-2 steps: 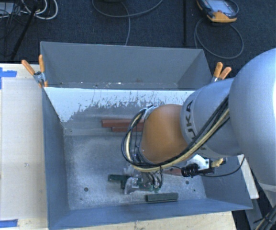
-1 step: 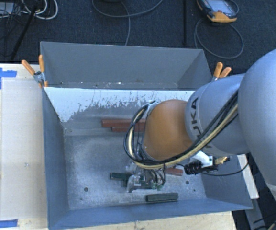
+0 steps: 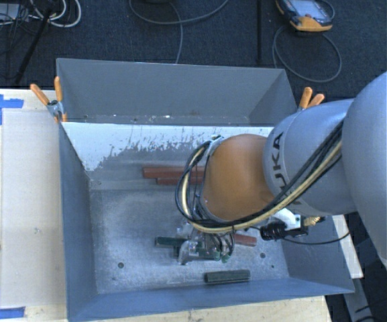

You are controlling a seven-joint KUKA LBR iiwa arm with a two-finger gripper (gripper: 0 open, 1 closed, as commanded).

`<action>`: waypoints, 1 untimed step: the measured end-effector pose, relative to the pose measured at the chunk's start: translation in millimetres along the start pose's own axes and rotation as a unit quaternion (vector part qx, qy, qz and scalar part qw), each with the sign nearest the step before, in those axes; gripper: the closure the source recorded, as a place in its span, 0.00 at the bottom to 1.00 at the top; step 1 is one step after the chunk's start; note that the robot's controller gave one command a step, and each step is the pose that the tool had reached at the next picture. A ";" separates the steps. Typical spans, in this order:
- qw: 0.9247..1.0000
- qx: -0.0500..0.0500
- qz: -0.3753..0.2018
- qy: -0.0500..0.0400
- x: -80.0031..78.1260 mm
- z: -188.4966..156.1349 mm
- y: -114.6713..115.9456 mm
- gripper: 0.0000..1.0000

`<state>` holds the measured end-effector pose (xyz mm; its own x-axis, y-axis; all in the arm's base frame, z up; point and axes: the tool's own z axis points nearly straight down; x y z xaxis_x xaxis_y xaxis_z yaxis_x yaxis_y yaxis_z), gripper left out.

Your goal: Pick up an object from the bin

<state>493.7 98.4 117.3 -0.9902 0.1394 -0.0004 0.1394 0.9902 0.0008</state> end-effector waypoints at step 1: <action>1.000 0.001 0.000 0.002 1.2 -8.3 -0.4 1.00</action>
Offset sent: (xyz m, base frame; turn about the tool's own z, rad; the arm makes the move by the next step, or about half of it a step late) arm 0.0001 -0.0001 0.0126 0.0000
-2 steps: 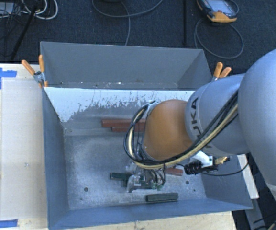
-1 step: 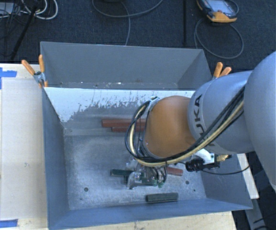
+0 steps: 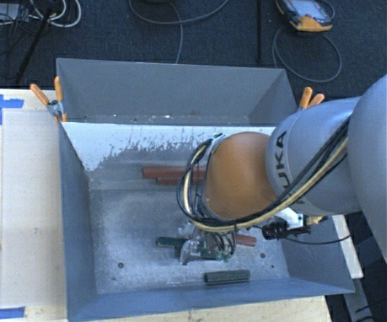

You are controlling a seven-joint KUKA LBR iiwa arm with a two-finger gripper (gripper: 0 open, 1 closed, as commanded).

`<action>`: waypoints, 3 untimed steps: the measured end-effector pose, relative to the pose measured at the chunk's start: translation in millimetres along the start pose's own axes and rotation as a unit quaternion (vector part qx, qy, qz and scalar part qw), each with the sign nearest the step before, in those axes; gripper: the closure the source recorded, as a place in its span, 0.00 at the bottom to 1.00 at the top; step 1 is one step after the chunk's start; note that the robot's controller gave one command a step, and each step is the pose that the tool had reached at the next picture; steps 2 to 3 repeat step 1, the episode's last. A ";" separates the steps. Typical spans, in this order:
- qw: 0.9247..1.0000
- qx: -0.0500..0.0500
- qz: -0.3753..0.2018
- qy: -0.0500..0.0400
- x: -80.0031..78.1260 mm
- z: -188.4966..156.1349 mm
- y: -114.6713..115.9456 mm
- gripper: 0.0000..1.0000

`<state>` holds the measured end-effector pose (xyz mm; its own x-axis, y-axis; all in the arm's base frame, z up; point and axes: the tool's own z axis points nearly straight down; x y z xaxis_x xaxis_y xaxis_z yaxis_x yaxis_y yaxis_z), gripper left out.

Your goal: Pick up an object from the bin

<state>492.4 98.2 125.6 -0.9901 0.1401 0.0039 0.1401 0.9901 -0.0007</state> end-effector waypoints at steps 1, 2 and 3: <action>1.000 0.001 0.000 0.003 1.8 -19.4 -0.5 1.00; 1.000 0.001 0.000 0.003 1.8 -19.4 -0.5 1.00; 1.000 0.001 0.000 0.003 1.8 -19.4 -0.5 1.00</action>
Offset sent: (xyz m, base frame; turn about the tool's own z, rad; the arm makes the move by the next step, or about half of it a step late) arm 0.0000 0.0001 0.0006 0.0000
